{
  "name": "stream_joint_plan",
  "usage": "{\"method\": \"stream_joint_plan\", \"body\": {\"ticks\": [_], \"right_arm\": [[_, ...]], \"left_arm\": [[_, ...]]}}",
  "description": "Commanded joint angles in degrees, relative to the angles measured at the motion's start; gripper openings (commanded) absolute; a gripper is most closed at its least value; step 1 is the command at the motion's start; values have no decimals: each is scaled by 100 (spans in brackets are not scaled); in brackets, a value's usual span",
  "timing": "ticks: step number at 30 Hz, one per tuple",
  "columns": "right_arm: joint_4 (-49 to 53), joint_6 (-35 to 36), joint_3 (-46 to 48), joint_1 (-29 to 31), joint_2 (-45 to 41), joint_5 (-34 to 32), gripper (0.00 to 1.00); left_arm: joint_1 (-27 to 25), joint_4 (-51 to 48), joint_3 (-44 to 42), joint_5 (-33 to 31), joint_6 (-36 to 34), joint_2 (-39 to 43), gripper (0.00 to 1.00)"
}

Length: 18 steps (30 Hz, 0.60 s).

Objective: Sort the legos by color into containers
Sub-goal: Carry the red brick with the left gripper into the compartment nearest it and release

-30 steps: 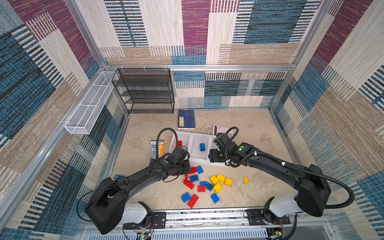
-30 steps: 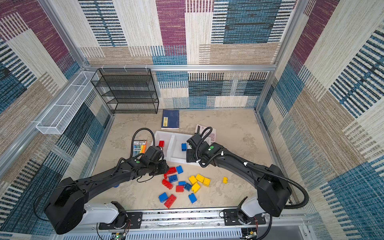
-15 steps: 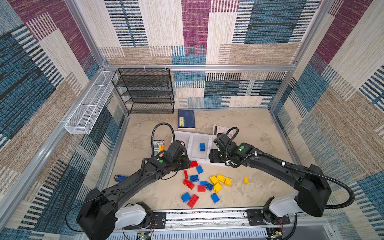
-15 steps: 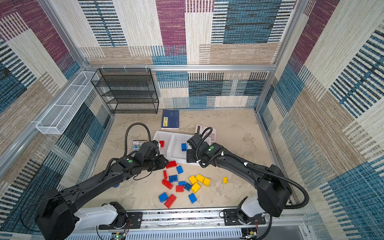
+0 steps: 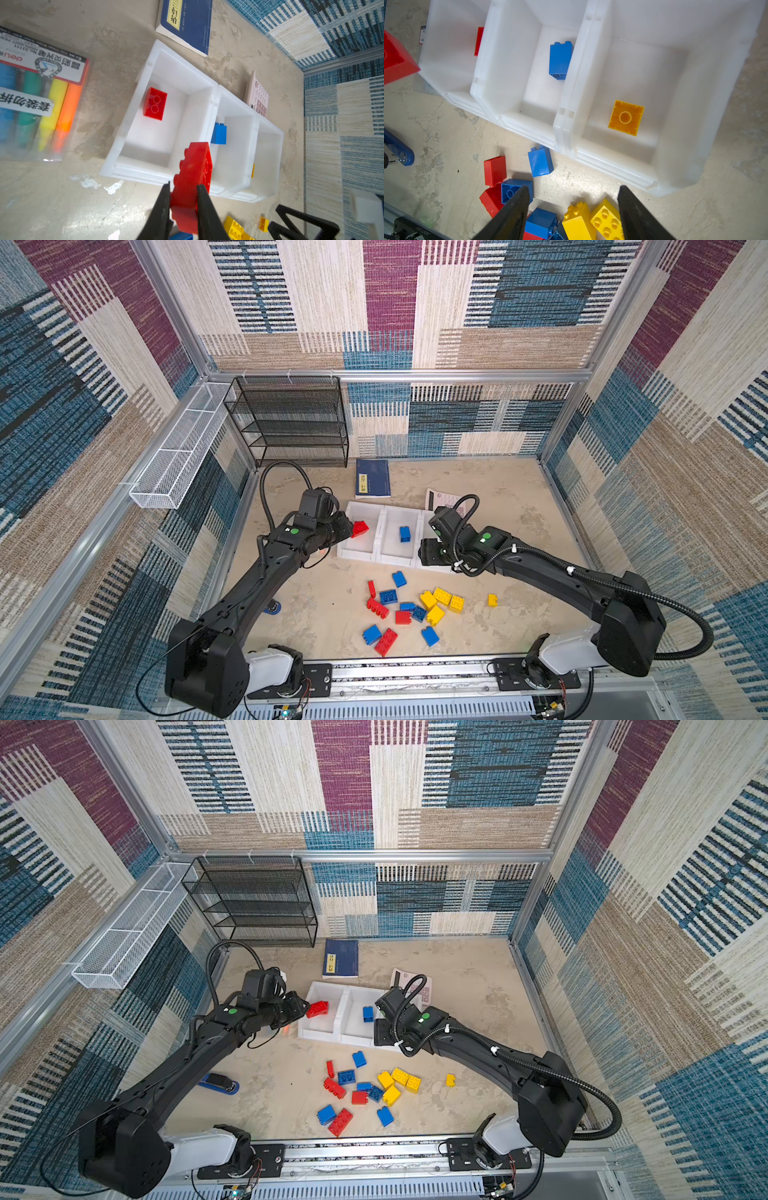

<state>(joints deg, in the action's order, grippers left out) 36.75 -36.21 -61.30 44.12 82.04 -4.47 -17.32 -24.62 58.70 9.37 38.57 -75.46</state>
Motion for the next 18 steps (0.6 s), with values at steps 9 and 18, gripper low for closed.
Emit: {"method": "stream_joint_plan", "body": {"ticks": [9, 18], "right_arm": [[-54, -141, 61, -8, -131, 18, 70], [16, -141, 48, 1, -171, 0, 70]], "left_arm": [[159, 581, 325, 592, -179, -1222, 18], [167, 534, 261, 594, -121, -1262, 48]]}}
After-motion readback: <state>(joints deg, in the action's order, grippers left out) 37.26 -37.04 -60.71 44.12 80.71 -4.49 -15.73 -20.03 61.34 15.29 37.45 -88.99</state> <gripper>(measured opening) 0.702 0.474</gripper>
